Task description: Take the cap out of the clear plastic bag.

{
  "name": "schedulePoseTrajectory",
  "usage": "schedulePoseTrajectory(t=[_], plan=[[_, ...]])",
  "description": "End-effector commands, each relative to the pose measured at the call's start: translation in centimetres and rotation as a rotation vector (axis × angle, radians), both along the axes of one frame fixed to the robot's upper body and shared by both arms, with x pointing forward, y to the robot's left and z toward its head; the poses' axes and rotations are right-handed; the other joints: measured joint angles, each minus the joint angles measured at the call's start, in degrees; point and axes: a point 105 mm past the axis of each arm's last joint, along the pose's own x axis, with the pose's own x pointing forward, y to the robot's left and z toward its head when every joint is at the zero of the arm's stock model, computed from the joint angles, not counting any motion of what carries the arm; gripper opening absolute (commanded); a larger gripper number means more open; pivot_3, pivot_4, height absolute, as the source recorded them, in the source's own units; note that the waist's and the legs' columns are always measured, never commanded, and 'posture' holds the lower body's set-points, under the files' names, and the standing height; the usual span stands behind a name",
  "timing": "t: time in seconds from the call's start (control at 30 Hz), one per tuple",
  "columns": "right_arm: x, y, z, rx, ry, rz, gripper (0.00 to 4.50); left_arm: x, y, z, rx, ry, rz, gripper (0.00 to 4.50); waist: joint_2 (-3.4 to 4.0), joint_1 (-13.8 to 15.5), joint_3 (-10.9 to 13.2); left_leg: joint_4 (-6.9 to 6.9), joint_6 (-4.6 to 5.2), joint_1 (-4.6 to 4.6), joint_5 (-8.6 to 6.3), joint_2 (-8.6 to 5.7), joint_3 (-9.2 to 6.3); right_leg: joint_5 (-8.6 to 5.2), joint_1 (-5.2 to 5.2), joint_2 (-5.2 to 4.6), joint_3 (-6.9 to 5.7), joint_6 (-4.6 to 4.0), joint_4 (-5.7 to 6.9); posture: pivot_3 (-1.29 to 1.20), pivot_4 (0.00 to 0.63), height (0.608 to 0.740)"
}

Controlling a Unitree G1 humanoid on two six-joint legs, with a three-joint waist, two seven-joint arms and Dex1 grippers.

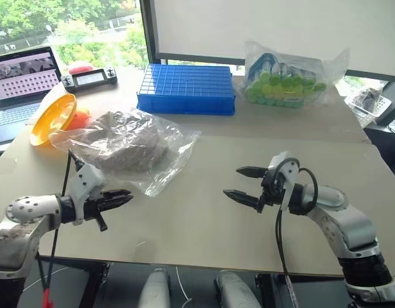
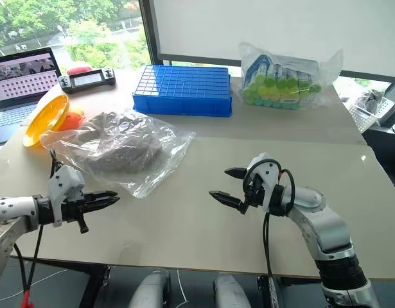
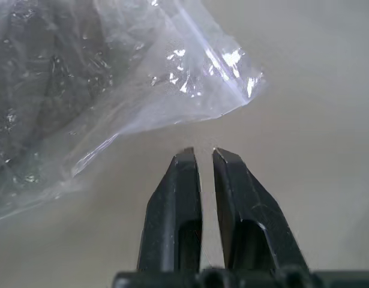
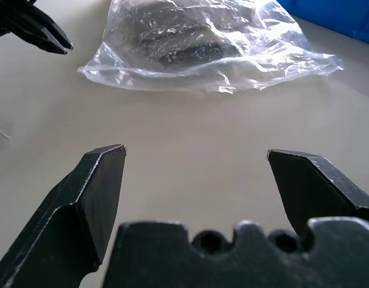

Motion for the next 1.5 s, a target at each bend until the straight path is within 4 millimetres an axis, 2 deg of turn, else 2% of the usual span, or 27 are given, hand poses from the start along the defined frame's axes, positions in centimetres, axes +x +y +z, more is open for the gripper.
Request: schedulePoseTrajectory(t=[0.03, 0.23, 0.3, 0.37, 0.5, 0.63, 0.73, 0.83, 1.17, 1.4, 1.5], plan=[[-0.1, 0.0, 1.1, 0.003, -0.058, 0.002, 4.50, 0.2, -0.9, 1.3, 0.034, -0.078, -0.058, 1.91, 0.00, 0.1, 0.0, 0.01, 0.00, 0.01, 0.00, 0.00, 0.00, 0.00, 0.02, 0.00, 0.00, 0.01, 0.00, 0.00, 0.150, 0.713], [-0.2, 0.0, 1.0, 0.004, -0.055, -0.004, 4.50, 1.3, -1.6, 1.2, 0.123, -0.168, -0.092, 3.92, 0.00, 0.3, 0.0, -0.01, 0.00, 0.00, 0.00, -0.01, 0.00, -0.05, 0.01, 0.00, 0.00, 0.09, -0.01, 0.00, 0.150, 0.713], [-0.2, 0.0, 1.1, 0.009, -0.058, -0.013, 4.50, 2.5, -1.9, 0.6, 0.260, -0.261, -0.114, 4.42, 0.00, 0.3, 0.0, 0.01, 0.00, 0.00, 0.00, -0.01, 0.00, -0.05, 0.02, 0.00, 0.00, 0.09, 0.00, 0.00, 0.150, 0.713], [-0.2, 0.0, 1.1, 0.011, -0.061, -0.020, 4.50, 3.9, -2.2, 0.2, 0.364, -0.362, -0.126, 4.42, 0.00, 0.3, 0.0, 0.02, 0.00, 0.04, 0.00, -0.03, 0.00, -0.05, 0.04, 0.00, 0.00, 0.09, -0.01, 0.00, 0.150, 0.713], [-0.4, -0.2, 1.1, 0.010, -0.065, -0.034, 4.50, 6.4, -3.0, -0.6, 0.456, -0.489, -0.106, 4.42, -0.01, 0.5, 0.0, 0.02, 0.00, 0.00, 0.00, -0.04, 0.00, 0.00, 0.04, 0.00, 0.00, 0.01, -0.01, 0.00, 0.150, 0.713], [-0.5, -0.5, 1.3, 0.010, -0.071, -0.050, 4.50, 7.5, -4.2, -0.8, 0.448, -0.542, -0.099, 4.42, -0.01, 0.4, 0.0, 0.01, 0.00, -0.06, 0.00, -0.05, -0.01, 0.00, 0.00, 0.00, 0.01, 0.02, -0.01, 0.00, 0.150, 0.713], [-0.6, -0.7, 1.3, 0.006, -0.074, -0.061, 4.50, 7.5, -5.2, -0.9, 0.398, -0.535, -0.119, 4.42, 0.00, 0.3, 0.0, 0.05, 0.01, -0.06, 0.00, -0.05, -0.02, 0.01, 0.02, -0.01, 0.01, 0.02, 0.03, 0.00, 0.150, 0.713], [-0.5, -0.8, 1.3, 0.004, -0.078, -0.070, 4.50, 7.1, -5.6, -1.1, 0.382, -0.524, -0.156, 3.72, 0.00, 0.2, 0.0, 0.06, 0.00, -0.04, 0.00, -0.05, -0.01, 0.01, 0.03, 0.00, 0.01, 0.03, 0.04, 0.00, 0.150, 0.713], [-0.5, -1.0, 1.3, 0.002, -0.081, -0.080, 4.50, 7.0, -6.0, -1.3, 0.373, -0.508, -0.185, 0.14, 0.00, 0.3, 0.0, 0.05, 0.00, -0.04, 0.00, -0.06, -0.02, 0.01, 0.04, 0.00, 0.01, 0.03, 0.04, 0.00, 0.150, 0.713], [-0.6, -1.1, 1.4, 0.002, -0.084, -0.082, 4.50, 6.5, -6.5, -1.8, 0.374, -0.489, -0.221, 0.05, 0.00, 0.3, 0.0, 0.05, 0.01, -0.03, 0.00, -0.06, -0.02, 0.01, 0.04, 0.00, 0.01, 0.03, 0.04, 0.00, 0.150, 0.713], [-0.6, -1.1, 1.4, 0.000, -0.083, -0.082, 4.50, 5.5, -6.2, -1.0, 0.275, -0.432, -0.223, 0.05, 0.00, 0.2, 0.0, 0.05, 0.00, -0.03, 0.00, -0.06, -0.02, 0.01, 0.04, 0.00, 0.01, 0.03, 0.04, 0.00, 0.150, 0.713]])
